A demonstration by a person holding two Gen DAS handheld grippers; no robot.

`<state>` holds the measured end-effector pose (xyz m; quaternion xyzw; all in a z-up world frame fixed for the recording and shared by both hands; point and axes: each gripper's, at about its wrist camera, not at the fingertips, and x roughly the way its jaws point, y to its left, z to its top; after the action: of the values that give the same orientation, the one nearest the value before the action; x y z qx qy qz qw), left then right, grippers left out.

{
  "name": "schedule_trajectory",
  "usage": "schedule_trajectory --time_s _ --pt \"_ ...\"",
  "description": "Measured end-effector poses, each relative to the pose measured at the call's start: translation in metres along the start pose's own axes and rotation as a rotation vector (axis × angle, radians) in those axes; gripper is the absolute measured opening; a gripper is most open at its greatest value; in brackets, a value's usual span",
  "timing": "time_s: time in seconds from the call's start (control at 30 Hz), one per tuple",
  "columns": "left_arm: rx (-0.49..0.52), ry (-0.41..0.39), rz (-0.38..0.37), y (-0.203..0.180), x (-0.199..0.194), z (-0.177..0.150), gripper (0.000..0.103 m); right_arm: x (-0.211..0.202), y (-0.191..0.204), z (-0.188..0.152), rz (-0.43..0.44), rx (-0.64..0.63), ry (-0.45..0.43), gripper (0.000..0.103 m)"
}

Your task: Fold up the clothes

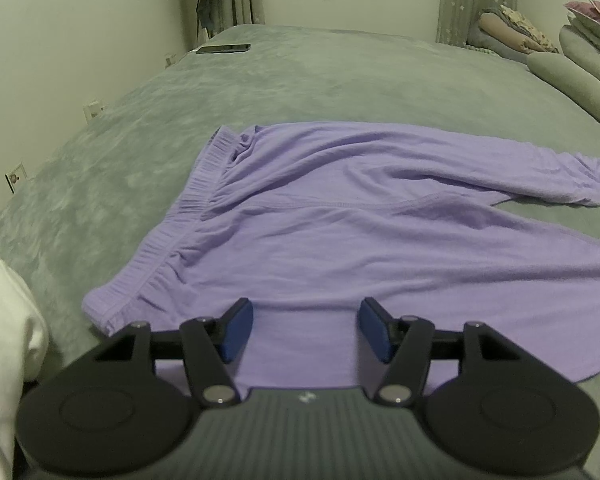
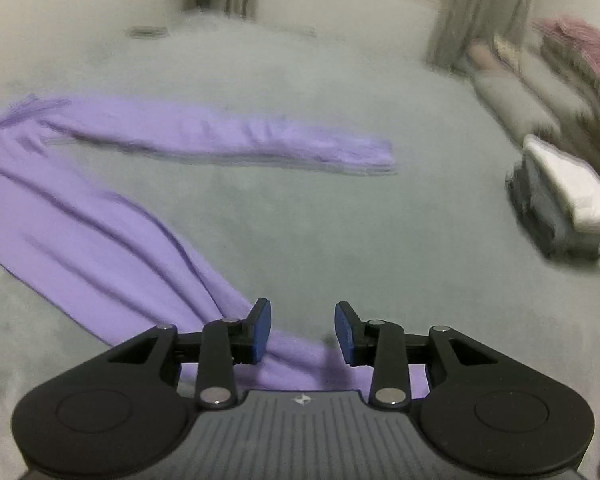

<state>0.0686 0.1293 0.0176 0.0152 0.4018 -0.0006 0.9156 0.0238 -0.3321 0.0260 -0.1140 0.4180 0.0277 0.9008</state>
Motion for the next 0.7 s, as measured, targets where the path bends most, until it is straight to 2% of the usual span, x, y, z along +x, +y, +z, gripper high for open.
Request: schedule_trajectory --time_s 0.13,0.17,0.23,0.27,0.47,0.63,0.7 --pt "0.008 -0.002 0.005 -0.001 0.0 0.0 0.058 -0.005 0.003 -0.004 -0.006 0.0 -0.005 0.033" --pt "0.009 -0.002 0.005 -0.001 0.0 0.0 0.058 -0.006 0.003 -0.004 -0.006 0.0 -0.005 0.021" --pt "0.007 -0.001 0.003 -0.001 0.0 0.0 0.058 -0.007 0.005 -0.004 -0.004 -0.013 -0.006 0.005" --pt "0.006 -0.001 0.002 0.0 0.0 0.0 0.058 -0.008 0.006 -0.003 -0.023 -0.02 -0.014 0.002" --pt "0.005 0.0 -0.002 0.001 0.0 0.0 0.058 -0.013 -0.005 0.007 -0.164 0.041 -0.075 0.0" --pt "0.001 0.0 -0.002 -0.001 -0.001 0.0 0.058 0.002 -0.004 0.004 -0.168 0.025 -0.017 0.0" --pt "0.003 -0.001 0.0 -0.002 -0.001 0.0 0.058 -0.002 -0.006 0.002 -0.151 0.034 -0.024 0.001"
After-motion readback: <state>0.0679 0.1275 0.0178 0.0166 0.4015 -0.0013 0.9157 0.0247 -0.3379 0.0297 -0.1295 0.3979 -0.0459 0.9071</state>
